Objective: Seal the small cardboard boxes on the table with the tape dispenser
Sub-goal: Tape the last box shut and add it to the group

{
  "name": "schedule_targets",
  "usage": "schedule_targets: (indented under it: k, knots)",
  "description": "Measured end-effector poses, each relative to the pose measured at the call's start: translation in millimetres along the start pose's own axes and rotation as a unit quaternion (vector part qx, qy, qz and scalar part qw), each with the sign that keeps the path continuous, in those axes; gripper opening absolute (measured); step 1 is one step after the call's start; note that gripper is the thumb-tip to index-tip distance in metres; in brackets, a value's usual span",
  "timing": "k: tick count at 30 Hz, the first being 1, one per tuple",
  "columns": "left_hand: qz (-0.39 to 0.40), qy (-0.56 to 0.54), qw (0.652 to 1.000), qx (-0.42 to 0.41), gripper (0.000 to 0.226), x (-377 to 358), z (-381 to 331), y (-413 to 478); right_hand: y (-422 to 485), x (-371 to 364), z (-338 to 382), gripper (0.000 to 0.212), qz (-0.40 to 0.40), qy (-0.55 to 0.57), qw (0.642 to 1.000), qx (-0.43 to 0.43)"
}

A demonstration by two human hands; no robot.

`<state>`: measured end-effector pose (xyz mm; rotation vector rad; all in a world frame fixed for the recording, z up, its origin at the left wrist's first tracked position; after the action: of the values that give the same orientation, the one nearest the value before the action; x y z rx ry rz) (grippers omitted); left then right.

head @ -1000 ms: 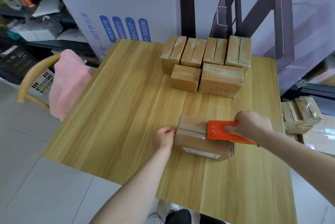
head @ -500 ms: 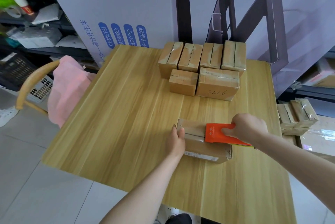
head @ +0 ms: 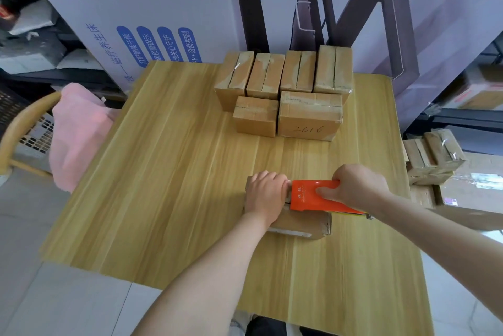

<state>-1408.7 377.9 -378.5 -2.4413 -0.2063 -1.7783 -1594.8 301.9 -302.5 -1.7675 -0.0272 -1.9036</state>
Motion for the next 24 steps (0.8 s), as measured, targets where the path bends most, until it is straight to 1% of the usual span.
schedule_targets:
  k: [6,10,13,15,19,22,24]
  knots:
    - [0.016,0.026,0.999,0.011,0.049,-1.4,-2.1,2.3,7.1,-2.9,-6.4,0.048,0.006,0.014,0.999,0.034]
    - [0.026,0.033,0.999,0.019,0.044,-3.6,0.1,4.6,5.6,-2.0,-17.3,0.05,0.022,0.054,0.997,0.057]
    - [0.012,0.027,0.999,0.018,0.042,-3.7,-0.1,4.4,0.8,-4.6,-31.9,0.049,0.035,0.093,0.992,0.075]
    - [-0.003,0.029,0.999,0.02,0.041,-3.5,-0.3,4.5,-7.5,-7.9,-58.4,0.046,0.043,0.106,0.991,0.064]
    - [-0.002,0.041,0.999,0.021,0.043,-5.6,-1.7,5.5,-29.6,-16.6,-125.3,0.04,0.043,0.134,0.989,0.035]
    - [-0.011,0.037,0.999,0.02,0.039,-6.7,-1.8,4.7,-32.4,-25.1,-136.5,0.04,0.037,0.132,0.99,0.036]
    - [-0.016,0.036,0.999,0.02,0.036,-6.8,-1.7,4.2,-27.1,-28.7,-130.4,0.042,0.038,0.106,0.993,0.042]
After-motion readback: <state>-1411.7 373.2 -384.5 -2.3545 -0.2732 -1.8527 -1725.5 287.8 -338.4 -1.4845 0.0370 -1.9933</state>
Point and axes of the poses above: each hand's wrist, its own y-axis towards the middle knuckle, its own x-axis out of the back of the hand, z = x × y, the point moved 1 cm from there along y, towards the middle knuckle, and after that the axes turned 5 degrees about x, right-handed, at the moved point
